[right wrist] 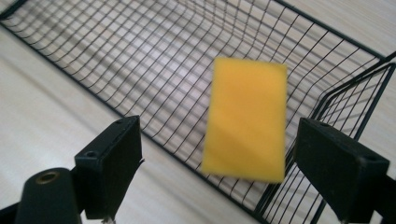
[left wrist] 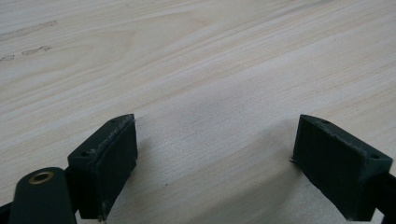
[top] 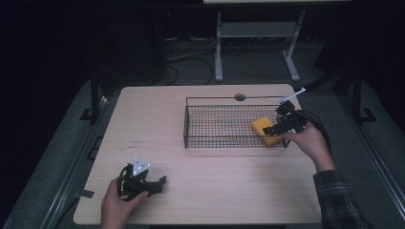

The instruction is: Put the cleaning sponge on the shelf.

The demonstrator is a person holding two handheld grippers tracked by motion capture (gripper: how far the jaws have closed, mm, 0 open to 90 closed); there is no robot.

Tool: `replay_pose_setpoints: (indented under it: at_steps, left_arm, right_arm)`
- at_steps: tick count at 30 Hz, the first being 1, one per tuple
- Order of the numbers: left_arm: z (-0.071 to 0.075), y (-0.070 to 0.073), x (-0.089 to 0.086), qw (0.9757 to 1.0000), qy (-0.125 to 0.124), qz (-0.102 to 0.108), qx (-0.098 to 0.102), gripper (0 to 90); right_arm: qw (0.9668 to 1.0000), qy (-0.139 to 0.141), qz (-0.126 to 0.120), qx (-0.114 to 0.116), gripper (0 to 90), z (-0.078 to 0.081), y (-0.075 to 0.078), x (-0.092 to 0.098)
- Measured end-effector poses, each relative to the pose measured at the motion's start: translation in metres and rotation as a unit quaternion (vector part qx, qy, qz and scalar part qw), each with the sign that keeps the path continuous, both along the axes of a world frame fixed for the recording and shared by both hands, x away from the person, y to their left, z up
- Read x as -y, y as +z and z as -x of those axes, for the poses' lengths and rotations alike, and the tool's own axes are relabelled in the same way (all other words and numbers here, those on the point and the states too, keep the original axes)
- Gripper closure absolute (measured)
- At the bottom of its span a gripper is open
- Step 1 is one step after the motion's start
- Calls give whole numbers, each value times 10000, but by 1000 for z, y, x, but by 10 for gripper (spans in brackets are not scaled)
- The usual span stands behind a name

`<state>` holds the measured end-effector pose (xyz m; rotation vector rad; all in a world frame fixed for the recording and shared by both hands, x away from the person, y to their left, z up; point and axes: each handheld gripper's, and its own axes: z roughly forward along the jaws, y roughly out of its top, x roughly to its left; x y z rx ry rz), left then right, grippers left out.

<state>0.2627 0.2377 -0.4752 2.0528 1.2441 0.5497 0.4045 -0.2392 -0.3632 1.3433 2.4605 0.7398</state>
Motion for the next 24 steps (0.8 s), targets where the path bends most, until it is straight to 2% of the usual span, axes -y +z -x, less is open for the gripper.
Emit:
replay_pose_setpoints:
  at_steps: [5,9,13,19,21,22,23,24]
  left_arm:
    - [0,0,0,10000,-1,2,0,129]
    - [0,0,0,10000,-1,2,-2,129]
    - [0,0,0,10000,-1,1,1,129]
    - [0,0,0,10000,-2,0,0,129]
    - [0,0,0,10000,-1,2,0,129]
    - [0,0,0,10000,-1,1,0,129]
    - [0,0,0,10000,-1,1,0,129]
    - [0,0,0,10000,-1,2,0,128]
  right_arm:
    - [9998,68,-124,149,140,25,2,5]
    - [9998,110,-101,157,135,45,-1,9]
    - [9998,130,-109,141,134,56,-6,13]
    - [9999,101,-48,43,134,75,-24,18]
    - [9999,91,-44,10,134,81,-33,19]
    - [10000,56,-45,-1,134,85,-41,20]
    - [10000,56,-45,-1,134,85,-41,20]
    - [10000,19,-94,-24,134,90,-50,22]
